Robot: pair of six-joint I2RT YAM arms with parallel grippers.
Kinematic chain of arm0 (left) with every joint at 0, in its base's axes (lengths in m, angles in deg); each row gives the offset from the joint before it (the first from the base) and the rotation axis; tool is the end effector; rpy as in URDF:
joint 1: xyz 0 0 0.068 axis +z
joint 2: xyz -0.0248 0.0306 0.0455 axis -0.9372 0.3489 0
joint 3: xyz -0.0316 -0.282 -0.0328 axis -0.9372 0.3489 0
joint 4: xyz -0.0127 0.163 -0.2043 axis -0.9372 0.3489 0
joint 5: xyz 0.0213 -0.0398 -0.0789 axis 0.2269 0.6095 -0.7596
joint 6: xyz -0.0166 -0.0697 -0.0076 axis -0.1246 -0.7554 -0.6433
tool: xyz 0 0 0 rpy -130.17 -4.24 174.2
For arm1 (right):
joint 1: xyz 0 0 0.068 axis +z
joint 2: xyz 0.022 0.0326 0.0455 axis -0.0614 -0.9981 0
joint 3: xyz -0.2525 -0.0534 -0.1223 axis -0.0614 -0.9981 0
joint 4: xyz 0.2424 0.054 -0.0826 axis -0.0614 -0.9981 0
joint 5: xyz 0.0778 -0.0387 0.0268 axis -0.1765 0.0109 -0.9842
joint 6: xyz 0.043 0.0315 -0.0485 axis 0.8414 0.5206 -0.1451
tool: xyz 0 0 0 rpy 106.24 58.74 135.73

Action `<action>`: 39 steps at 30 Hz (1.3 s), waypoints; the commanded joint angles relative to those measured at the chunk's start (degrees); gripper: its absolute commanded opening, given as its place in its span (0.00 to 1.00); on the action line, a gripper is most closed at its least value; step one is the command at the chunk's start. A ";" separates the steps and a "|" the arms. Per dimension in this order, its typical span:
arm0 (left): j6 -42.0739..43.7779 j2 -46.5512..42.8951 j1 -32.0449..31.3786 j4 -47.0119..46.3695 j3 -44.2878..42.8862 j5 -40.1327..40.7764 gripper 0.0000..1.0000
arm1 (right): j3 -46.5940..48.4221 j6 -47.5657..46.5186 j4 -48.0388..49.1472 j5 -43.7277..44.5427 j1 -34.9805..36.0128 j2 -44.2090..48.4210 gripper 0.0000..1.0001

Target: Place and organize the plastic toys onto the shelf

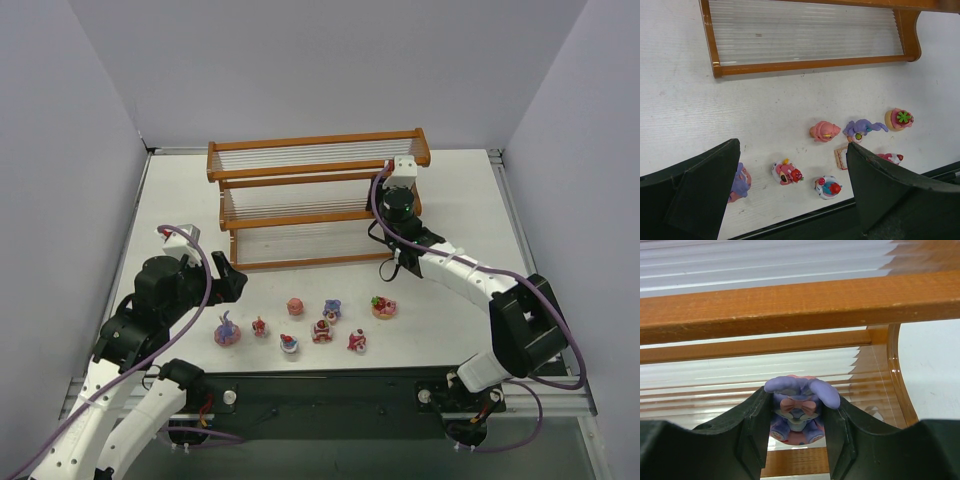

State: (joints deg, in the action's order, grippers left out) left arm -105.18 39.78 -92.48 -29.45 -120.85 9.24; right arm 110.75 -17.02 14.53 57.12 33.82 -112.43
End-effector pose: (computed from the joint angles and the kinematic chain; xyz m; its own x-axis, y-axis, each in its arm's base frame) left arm 0.1194 -0.0495 0.3147 -0.5704 -0.2667 -0.7769 0.1257 0.9064 -0.4034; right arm 0.3282 0.1657 0.3066 0.0219 0.1500 -0.9884 -0.1438 0.9789 0.1453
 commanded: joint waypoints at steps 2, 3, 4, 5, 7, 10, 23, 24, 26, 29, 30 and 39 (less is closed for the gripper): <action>-0.16 -0.47 -0.04 -1.87 0.07 0.17 0.97 | 1.10 0.64 -6.84 0.83 -0.42 -1.13 0.10; -0.16 -0.65 -0.04 -1.87 0.07 0.17 0.97 | 2.23 0.99 -8.35 0.66 -0.42 -1.13 0.12; -0.16 -0.65 -0.04 -1.96 0.07 0.17 0.97 | 2.59 0.99 -9.84 0.31 -0.42 -1.04 0.15; -0.16 -0.56 -0.04 -2.05 0.16 0.17 0.97 | 3.29 1.34 -12.99 0.22 -0.42 -1.04 0.15; -0.16 -0.47 -0.04 -2.05 0.16 0.17 0.97 | 4.70 2.31 -16.26 0.57 -0.42 -1.04 0.16; -0.25 -0.39 -0.04 -2.05 0.16 0.08 0.98 | 4.26 2.49 -18.11 1.35 -0.42 -0.95 0.19; -0.60 -0.91 -0.04 -1.96 0.25 0.43 0.97 | 6.55 3.89 -19.53 1.45 -1.39 -6.22 0.42; -0.60 -1.00 -0.04 -1.88 0.25 0.61 0.97 | 6.46 3.90 -18.74 1.27 -1.39 -6.66 0.45; -0.69 -1.09 -0.13 -1.88 0.34 0.70 0.97 | 5.85 3.98 -17.68 1.19 -1.39 -6.93 0.48; -0.69 -1.18 -0.13 -1.70 0.25 1.05 0.97 | 5.14 4.16 -15.75 0.48 -1.39 -6.84 0.51; -0.69 -1.18 -0.05 -1.79 0.16 1.13 0.97 | 4.97 4.33 -15.57 0.48 -1.48 -6.67 0.52; -0.60 -1.09 -0.04 -1.79 0.16 1.14 0.97 | 4.44 4.51 -16.27 0.92 -1.39 -1.67 0.66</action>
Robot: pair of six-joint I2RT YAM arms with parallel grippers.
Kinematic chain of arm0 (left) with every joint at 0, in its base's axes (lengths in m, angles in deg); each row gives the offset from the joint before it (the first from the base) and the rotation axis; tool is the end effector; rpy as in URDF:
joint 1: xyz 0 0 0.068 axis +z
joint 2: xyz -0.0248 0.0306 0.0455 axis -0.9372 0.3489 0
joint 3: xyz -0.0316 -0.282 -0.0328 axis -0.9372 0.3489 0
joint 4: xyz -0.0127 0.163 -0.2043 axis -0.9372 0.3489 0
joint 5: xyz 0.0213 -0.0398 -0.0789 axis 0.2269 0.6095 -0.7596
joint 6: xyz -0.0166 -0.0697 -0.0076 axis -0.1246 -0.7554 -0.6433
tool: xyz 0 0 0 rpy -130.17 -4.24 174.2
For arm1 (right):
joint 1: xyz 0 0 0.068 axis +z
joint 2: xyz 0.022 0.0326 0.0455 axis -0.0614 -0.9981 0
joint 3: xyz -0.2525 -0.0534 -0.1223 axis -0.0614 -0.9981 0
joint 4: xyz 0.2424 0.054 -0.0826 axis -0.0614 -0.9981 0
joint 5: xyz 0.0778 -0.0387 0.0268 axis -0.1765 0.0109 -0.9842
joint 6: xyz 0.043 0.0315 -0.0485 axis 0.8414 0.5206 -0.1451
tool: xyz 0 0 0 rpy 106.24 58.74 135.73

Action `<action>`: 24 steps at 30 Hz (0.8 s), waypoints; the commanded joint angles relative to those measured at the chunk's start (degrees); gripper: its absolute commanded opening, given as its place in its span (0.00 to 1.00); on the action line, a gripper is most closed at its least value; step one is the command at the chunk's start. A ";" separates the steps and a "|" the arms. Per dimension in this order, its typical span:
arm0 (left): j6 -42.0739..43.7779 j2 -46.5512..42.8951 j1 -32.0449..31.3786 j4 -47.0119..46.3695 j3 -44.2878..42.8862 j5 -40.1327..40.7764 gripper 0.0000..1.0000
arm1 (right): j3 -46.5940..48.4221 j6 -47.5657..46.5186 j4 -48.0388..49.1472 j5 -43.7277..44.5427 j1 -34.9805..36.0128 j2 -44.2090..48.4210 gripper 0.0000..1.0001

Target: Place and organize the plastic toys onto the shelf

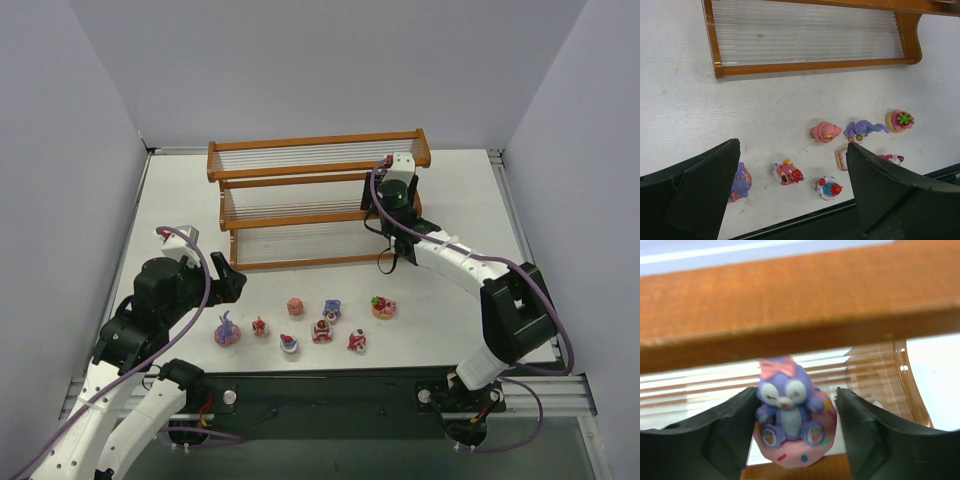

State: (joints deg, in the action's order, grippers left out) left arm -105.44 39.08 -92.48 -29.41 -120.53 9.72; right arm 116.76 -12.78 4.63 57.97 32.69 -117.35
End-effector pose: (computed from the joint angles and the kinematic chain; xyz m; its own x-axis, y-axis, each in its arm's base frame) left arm 0.1176 -0.0482 0.3140 -0.5635 -0.2738 -0.7794 0.1193 0.9066 -0.4048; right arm 0.3532 0.1704 0.2918 -0.1131 0.1485 -0.9824 -0.0862 0.9836 0.1586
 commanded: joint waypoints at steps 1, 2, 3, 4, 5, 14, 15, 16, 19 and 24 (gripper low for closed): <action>-0.34 -0.48 -0.04 -1.74 -0.17 0.65 0.97 | -0.96 0.44 -6.81 -0.28 -0.25 3.87 0.69; -0.34 -0.39 -0.04 -1.83 -0.17 0.74 0.97 | -0.70 0.45 -7.33 -0.72 -0.25 4.58 0.71; -0.34 -0.39 -0.04 -1.83 -0.17 0.74 0.97 | -0.26 0.45 -8.56 -0.90 -0.17 6.06 0.75; -0.34 -0.30 -0.04 -1.83 -0.17 0.74 0.97 | 0.53 0.45 -9.18 -1.51 -0.16 6.77 0.77; -0.34 -0.30 -0.04 -1.83 -0.17 0.74 0.97 | 0.97 0.27 -9.88 -2.82 -0.08 8.08 0.79; -0.42 -1.00 -0.04 -1.66 -0.25 0.92 0.97 | 1.15 0.62 -15.33 -3.72 0.72 13.36 0.83; -0.42 -0.92 -0.04 -1.57 -0.25 0.92 0.97 | 1.06 0.88 -15.60 -3.54 0.71 13.63 0.83; -0.42 -1.00 -0.04 -1.57 -0.17 0.92 0.97 | 0.98 1.06 -15.86 -3.62 0.71 13.98 0.82; -0.42 -1.18 -0.04 -1.74 -0.17 0.92 0.97 | 0.80 2.38 -17.35 -5.37 0.80 15.83 0.76; -0.42 -1.18 -0.04 -1.66 -0.17 1.09 0.97 | -0.95 4.83 -22.97 -11.26 1.15 22.59 0.73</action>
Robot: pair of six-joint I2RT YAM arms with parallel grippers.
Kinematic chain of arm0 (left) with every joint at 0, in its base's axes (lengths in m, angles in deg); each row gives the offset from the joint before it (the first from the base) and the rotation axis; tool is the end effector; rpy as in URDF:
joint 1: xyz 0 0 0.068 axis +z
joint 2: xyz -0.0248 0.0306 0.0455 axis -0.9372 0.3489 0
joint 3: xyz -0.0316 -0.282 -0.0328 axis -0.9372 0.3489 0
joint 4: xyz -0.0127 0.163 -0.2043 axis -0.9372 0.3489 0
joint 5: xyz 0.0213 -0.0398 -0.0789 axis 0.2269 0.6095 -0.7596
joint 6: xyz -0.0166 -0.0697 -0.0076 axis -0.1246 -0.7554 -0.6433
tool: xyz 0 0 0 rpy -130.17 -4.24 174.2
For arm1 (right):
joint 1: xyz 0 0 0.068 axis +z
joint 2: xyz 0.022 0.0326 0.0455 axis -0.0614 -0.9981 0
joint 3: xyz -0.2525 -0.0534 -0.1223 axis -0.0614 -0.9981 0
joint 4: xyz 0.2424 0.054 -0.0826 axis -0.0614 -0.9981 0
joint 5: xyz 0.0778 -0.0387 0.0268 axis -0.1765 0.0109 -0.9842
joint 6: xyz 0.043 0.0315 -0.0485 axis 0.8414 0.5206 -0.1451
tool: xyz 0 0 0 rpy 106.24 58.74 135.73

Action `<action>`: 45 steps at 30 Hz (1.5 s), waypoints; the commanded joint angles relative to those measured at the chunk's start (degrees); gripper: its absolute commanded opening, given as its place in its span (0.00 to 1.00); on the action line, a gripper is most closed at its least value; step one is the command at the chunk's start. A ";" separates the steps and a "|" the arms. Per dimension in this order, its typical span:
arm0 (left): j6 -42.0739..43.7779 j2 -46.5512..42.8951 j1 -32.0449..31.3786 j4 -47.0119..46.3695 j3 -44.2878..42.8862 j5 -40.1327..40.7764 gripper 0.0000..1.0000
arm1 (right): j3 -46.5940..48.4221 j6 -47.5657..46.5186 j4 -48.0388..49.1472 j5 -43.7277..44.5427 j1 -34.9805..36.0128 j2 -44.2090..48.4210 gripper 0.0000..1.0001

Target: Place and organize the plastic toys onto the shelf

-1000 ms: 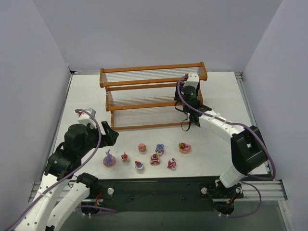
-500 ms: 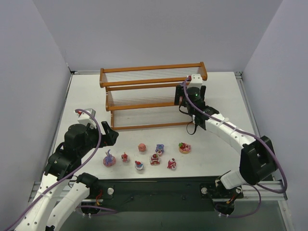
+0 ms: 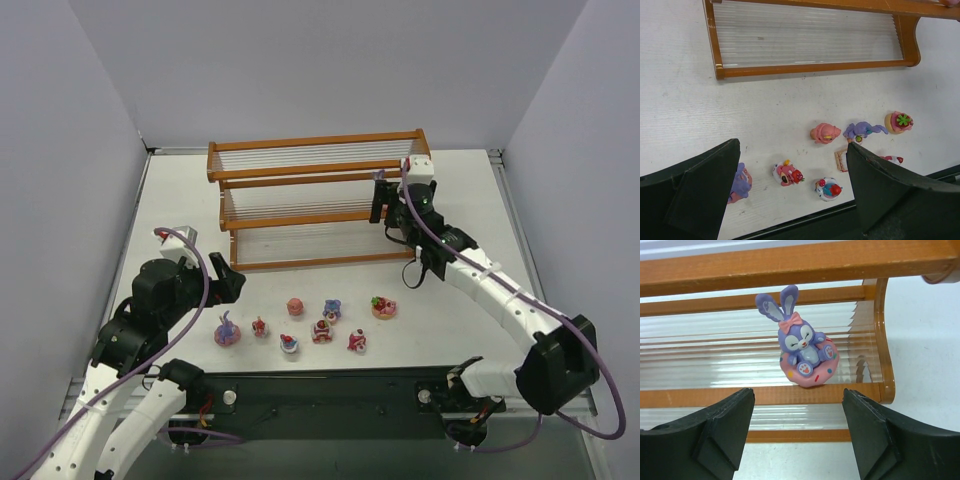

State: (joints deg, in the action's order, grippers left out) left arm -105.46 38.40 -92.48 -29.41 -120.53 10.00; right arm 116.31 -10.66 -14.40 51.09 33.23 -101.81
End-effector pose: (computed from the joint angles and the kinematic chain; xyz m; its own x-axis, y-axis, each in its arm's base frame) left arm 0.1155 -0.0470 0.3153 -0.5531 -0.2785 -0.7852 0.1200 0.9060 -0.4059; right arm 0.2967 0.1501 0.3388 -0.2039 0.1457 -0.9681 -0.1937 0.9633 0.1858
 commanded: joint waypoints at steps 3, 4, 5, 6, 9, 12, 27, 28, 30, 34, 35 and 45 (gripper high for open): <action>-0.40 -0.41 -0.04 -1.65 -0.17 0.90 0.97 | -1.73 4.30 -10.51 -11.14 1.31 12.32 0.73; -0.40 -0.41 -0.04 -1.74 0.01 0.81 0.97 | -2.86 5.61 -12.28 -12.28 2.79 13.55 0.73; -0.31 -0.33 -0.04 -1.83 0.10 0.81 0.97 | -3.65 6.23 -15.08 -12.12 3.94 15.65 0.74; -0.31 -0.33 -0.04 -1.92 0.10 0.64 0.97 | -4.36 6.84 -16.15 -11.68 5.34 16.63 0.74; 0.04 0.37 0.04 -1.92 0.27 0.20 0.97 | -8.05 10.27 -18.71 -7.12 13.77 19.45 0.77; 0.04 0.99 -0.04 -1.48 0.01 0.20 0.97 | -12.35 14.40 -18.80 0.16 22.65 20.77 0.79; 0.13 -0.50 -0.04 -1.92 0.27 0.20 0.97 | -20.71 29.87 -5.53 12.14 37.79 6.45 0.77; 0.13 -0.50 -0.04 -2.01 0.27 0.20 0.97 | -21.06 31.01 -4.22 12.75 37.87 4.53 0.73; 0.30 -0.59 -0.05 -2.09 0.27 0.20 0.97 | -21.50 31.89 -2.81 12.93 37.96 3.02 0.70; 0.30 -0.50 -0.13 -2.18 0.27 -0.16 0.97 | -22.38 32.34 1.41 13.19 38.31 -1.36 0.63; 0.39 -0.42 -0.13 -2.27 0.27 -0.24 0.97 | -22.38 32.60 1.94 13.71 38.40 -2.07 0.62; 0.48 -0.06 -0.04 -2.36 0.36 -0.60 0.97 | -24.67 35.41 9.41 22.24 40.60 -6.83 0.53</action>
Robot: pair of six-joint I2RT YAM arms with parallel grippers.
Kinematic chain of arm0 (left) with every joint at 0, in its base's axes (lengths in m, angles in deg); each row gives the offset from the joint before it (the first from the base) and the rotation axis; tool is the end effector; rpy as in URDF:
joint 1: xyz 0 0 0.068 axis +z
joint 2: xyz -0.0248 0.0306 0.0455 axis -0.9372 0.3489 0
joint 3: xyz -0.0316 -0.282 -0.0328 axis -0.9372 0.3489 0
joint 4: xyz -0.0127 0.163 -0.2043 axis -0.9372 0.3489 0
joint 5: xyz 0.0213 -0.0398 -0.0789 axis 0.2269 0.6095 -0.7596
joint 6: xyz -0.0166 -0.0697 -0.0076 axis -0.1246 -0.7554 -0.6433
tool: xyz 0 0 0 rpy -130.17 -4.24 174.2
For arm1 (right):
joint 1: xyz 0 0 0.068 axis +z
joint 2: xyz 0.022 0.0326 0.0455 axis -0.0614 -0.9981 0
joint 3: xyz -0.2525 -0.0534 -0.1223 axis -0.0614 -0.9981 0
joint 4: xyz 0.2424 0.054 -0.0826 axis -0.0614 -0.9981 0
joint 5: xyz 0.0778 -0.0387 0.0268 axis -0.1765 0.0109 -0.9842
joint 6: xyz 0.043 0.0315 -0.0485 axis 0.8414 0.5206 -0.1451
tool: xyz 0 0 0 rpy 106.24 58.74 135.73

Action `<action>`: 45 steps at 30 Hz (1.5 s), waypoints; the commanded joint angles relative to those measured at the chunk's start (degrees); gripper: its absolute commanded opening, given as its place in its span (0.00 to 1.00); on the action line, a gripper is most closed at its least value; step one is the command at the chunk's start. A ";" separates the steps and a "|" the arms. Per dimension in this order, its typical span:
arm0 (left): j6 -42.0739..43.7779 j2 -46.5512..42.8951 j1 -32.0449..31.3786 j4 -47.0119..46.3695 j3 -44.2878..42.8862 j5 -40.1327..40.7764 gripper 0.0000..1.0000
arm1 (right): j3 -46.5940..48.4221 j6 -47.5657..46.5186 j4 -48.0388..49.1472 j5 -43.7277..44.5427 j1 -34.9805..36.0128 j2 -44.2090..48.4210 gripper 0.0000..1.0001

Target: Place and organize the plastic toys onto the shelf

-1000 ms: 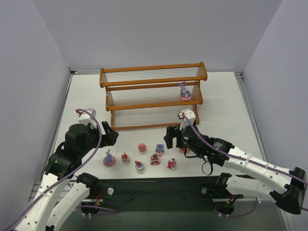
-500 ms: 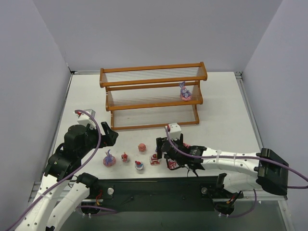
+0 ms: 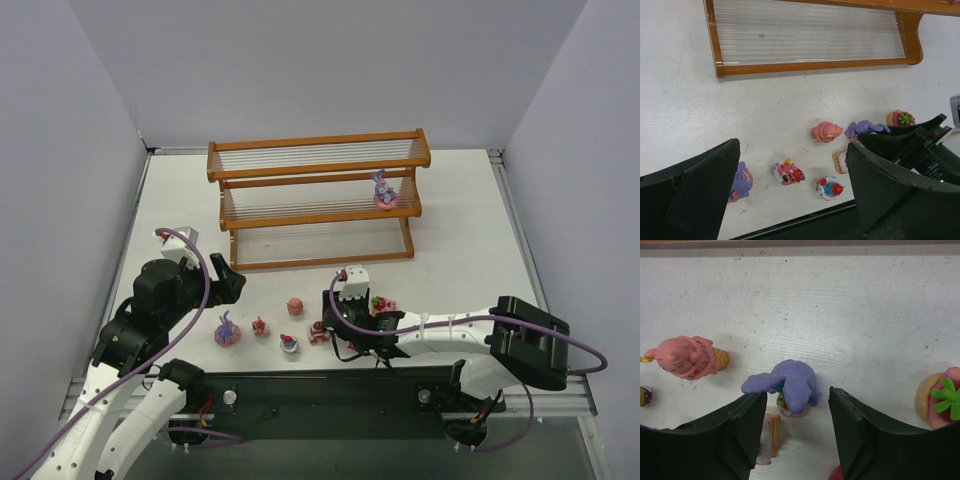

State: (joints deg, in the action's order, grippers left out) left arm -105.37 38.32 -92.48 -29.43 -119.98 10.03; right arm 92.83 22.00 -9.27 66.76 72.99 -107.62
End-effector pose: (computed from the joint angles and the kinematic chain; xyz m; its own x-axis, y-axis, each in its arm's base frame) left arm 0.1158 -0.0470 0.3122 -0.5584 -0.2748 -0.7828 0.1176 0.9078 -0.4025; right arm 0.1317 0.2618 0.1767 -0.6006 0.1481 -0.7857 -0.2998 0.8693 0.3931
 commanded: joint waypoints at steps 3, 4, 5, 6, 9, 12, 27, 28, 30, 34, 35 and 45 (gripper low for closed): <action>0.56 0.29 -0.04 -2.34 -0.27 -0.88 0.97 | -0.93 3.90 4.19 7.37 0.93 -2.15 0.52; 0.57 0.46 -0.04 -2.42 -0.27 -0.97 0.97 | -0.76 4.34 3.67 7.71 0.93 -2.76 0.52; 0.57 0.38 -0.04 -2.34 -0.27 -0.97 0.97 | -0.67 4.43 3.58 7.80 0.93 -3.03 0.51; 0.65 0.38 -0.04 -2.42 -0.27 -1.06 0.97 | -0.49 4.61 3.49 7.89 1.10 -3.30 0.51; 0.65 0.03 -0.04 -2.42 -0.27 -1.14 0.97 | 0.03 6.27 2.35 8.68 1.10 -4.17 0.47; 0.74 -0.24 -0.05 -2.69 -0.10 -1.41 0.97 | 1.17 6.98 -0.02 9.91 1.10 -4.88 0.43; 0.65 -1.56 -0.13 -3.04 0.17 -1.58 0.97 | 1.62 -8.74 5.77 8.69 -1.53 -0.49 0.00; 0.65 -1.64 -0.05 -3.04 0.17 -1.58 0.97 | 1.62 -9.80 6.12 8.25 -2.05 0.21 0.00; 0.57 -1.91 -0.04 -2.95 0.25 -1.58 0.97 | 1.79 -13.30 7.09 5.28 -4.07 3.11 0.00; 0.48 -2.09 -0.04 -2.86 0.25 -1.58 0.97 | 3.90 -18.32 5.16 0.61 -7.50 8.47 0.00; 0.48 -2.00 -0.04 -2.95 0.25 -1.58 0.97 | 4.51 -19.12 3.59 -0.45 -8.12 10.39 0.00; 0.48 -1.47 -0.04 -3.04 0.25 -1.58 0.97 | 12.86 -25.10 -1.96 -9.85 -16.29 17.97 0.00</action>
State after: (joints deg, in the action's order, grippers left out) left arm -105.29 36.70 -92.48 -29.47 -119.59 9.00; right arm 101.51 0.40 -9.81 60.81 59.05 -92.30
